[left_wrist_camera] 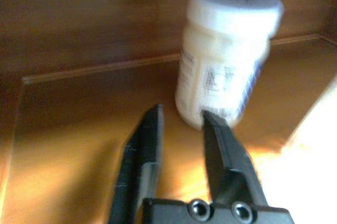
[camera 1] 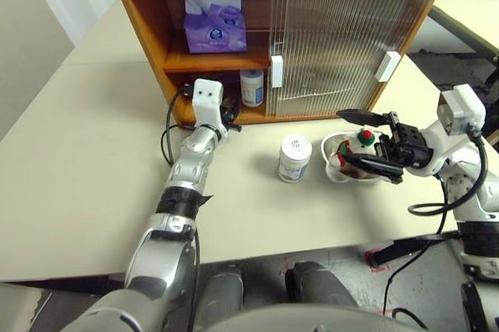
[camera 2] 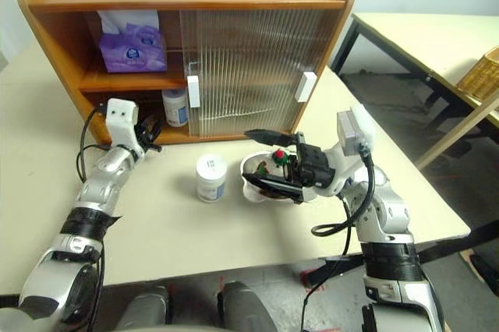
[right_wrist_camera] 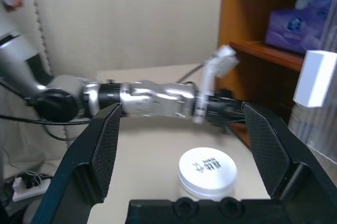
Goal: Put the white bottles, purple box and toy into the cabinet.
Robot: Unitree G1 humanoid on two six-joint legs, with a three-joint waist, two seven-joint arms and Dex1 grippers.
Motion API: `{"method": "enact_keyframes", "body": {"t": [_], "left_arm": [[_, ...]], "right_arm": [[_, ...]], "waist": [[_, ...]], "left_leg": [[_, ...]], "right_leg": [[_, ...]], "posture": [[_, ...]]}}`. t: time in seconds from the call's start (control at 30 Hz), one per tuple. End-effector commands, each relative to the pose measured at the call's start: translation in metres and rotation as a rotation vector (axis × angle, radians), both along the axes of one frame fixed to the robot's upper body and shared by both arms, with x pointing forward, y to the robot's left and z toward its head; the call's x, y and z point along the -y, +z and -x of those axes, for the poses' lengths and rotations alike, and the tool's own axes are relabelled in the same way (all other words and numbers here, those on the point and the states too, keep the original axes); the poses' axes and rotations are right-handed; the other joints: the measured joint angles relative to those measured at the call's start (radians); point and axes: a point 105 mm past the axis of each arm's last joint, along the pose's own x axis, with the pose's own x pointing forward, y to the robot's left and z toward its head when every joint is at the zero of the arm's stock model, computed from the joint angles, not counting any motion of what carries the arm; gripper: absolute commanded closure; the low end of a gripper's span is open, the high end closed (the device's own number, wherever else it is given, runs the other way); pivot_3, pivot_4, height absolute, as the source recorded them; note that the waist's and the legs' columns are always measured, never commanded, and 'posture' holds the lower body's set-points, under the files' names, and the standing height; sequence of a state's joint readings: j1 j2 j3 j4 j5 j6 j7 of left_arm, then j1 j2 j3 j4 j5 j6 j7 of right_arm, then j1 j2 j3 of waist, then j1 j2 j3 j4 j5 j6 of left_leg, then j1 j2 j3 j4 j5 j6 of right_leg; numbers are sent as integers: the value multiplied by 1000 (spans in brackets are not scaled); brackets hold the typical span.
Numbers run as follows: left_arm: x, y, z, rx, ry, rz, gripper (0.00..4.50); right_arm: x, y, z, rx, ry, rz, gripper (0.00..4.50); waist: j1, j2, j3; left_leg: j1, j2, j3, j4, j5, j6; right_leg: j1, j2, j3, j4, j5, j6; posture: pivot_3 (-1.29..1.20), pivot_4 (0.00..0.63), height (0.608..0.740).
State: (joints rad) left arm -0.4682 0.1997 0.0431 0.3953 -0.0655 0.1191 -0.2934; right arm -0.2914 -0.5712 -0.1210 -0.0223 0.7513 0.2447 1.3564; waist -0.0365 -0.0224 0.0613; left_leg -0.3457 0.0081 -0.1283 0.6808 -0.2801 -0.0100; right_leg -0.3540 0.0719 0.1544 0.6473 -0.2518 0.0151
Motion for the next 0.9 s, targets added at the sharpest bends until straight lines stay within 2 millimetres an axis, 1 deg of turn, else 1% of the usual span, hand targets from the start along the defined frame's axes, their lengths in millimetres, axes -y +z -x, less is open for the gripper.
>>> {"method": "enact_keyframes", "body": {"t": [0.03,0.07,0.13,0.17,0.2,0.3,0.37,0.43,0.5,0.57,0.67,0.77,0.9], "left_arm": [[2,13,19,23,-121,24,1519],[2,14,24,20,-147,20,1147],[7,15,39,17,-258,26,537],[9,16,42,15,-288,29,121],[10,13,51,-2,-350,23,53],[11,6,72,-49,-503,-9,53],[15,-6,94,-132,-692,-49,53],[17,-13,104,-186,-793,-69,53],[19,-19,105,-213,-832,-92,53],[26,-23,104,-212,-881,-107,53],[38,-24,103,-208,-931,-71,53],[50,-34,98,-216,-977,-134,53],[65,-38,94,-219,-1012,-101,53]], "right_arm": [[4,3,-2,-10,-45,-4,0],[4,4,-3,-11,-53,-10,0],[4,5,-3,-13,-58,-8,0],[3,5,-3,-13,-58,-7,0],[4,5,-3,-15,-62,-8,0],[4,5,-3,-18,-69,-6,0],[4,6,-3,-14,-67,0,0],[4,7,-2,-11,-67,2,0],[4,7,-2,-10,-67,3,0],[4,7,-1,-9,-68,5,0],[5,7,0,-8,-68,8,0],[3,10,2,-1,-69,11,0],[0,10,4,-2,-70,18,0]], "waist": [[0,0,0],[2,0,0],[4,0,-1],[4,0,-1],[5,1,-1],[1,1,-3],[-2,2,-4],[-5,3,-6],[-3,5,-8],[-4,8,-9],[-10,9,-11],[-17,12,-13],[-25,14,-14]], "left_leg": [[0,0,0,0,0,0],[0,0,0,0,0,0],[0,0,0,0,0,0],[0,0,0,0,0,0],[0,0,0,0,0,0],[0,0,-1,0,0,0],[0,1,-1,-1,0,0],[-1,2,-2,-2,-1,0],[-2,2,-3,-2,-1,0],[-3,2,-3,-2,0,0],[-4,3,-3,-2,-1,0],[-5,3,-3,-2,-1,0],[-5,3,-2,-2,-1,1]], "right_leg": [[0,0,0,0,0,0],[0,0,0,0,0,0],[0,0,0,0,0,-1],[0,0,0,0,1,-2],[0,0,0,0,1,-3],[-1,-1,0,1,5,-8],[-2,-1,0,1,7,-12],[-5,-1,0,2,8,-14],[-6,-1,-1,2,8,-14],[-6,-2,-1,2,8,-14],[-7,-3,0,2,8,-13],[-8,-3,0,2,7,-12],[-9,-3,-1,1,5,-8]], "posture": [[-73,36,740],[-73,36,740],[-79,32,740],[-79,32,740],[-81,30,740],[-86,29,740],[-93,28,740],[-95,27,740],[-101,26,740],[-108,25,740],[-115,24,740],[-122,25,740],[-129,28,740]]}}
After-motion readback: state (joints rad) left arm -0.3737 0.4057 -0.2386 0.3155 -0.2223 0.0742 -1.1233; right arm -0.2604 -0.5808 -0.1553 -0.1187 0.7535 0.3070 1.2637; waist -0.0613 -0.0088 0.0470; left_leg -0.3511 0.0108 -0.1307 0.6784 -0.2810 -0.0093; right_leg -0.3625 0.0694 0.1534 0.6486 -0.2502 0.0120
